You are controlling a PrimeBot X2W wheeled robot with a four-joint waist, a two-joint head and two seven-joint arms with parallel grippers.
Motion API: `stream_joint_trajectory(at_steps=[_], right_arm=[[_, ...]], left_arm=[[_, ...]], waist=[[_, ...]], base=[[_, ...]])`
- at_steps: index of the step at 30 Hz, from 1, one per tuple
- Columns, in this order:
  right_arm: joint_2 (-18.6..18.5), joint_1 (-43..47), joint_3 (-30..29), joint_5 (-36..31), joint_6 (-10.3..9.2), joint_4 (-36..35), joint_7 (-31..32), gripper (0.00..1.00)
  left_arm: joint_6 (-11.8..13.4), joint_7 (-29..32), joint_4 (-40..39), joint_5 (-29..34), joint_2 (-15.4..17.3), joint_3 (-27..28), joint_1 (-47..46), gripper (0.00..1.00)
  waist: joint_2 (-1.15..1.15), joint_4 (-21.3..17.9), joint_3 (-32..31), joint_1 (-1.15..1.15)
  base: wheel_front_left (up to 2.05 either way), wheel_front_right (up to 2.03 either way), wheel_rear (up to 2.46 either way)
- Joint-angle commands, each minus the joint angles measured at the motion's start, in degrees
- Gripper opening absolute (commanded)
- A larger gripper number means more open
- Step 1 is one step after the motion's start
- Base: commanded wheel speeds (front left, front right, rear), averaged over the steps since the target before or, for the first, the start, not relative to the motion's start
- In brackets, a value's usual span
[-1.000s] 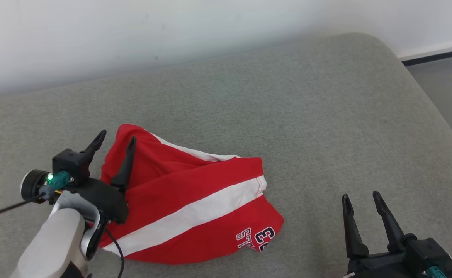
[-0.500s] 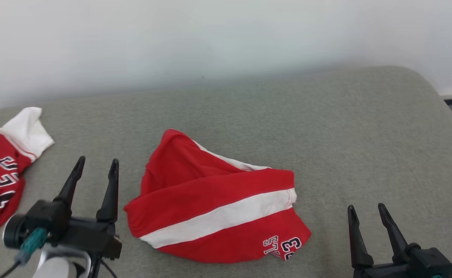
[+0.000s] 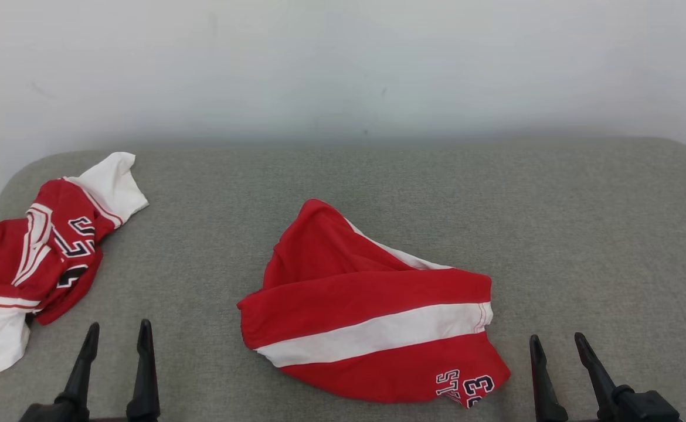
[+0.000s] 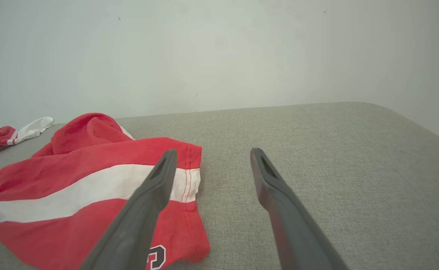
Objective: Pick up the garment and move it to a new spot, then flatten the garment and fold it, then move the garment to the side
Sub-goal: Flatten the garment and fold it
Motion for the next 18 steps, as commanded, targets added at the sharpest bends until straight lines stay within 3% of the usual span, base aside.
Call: stream_joint_trajectory(at_steps=[1, 11, 18], right_arm=[[0.02, 0.15, -0.27, -0.47, -0.13, 0.53, -0.29, 1.00], [-0.11, -4.93, 0.36, -3.72, -0.13, 6.51, 2.20, 1.00], [-2.41, -12.27, 1.10, -2.91, -0.13, 14.27, 5.53, 1.00]], left_arm=[[-0.36, -0.16, -0.07, 0.43, -0.39, 0.32, 1.04, 1.00], [-0.81, -0.17, 0.32, 1.79, -2.67, 0.27, 1.01, 1.00], [-0.77, -0.17, 0.86, 1.10, -3.08, -1.53, -0.22, 1.00]], waist=[[0.00, 0.90, -0.25, 0.01], [0.00, 3.19, -0.21, 0.01], [0.00, 5.42, 0.75, 0.01]], base=[[0.00, 0.00, 0.00], [0.00, 0.00, 0.00], [0.00, 0.00, 0.00]])
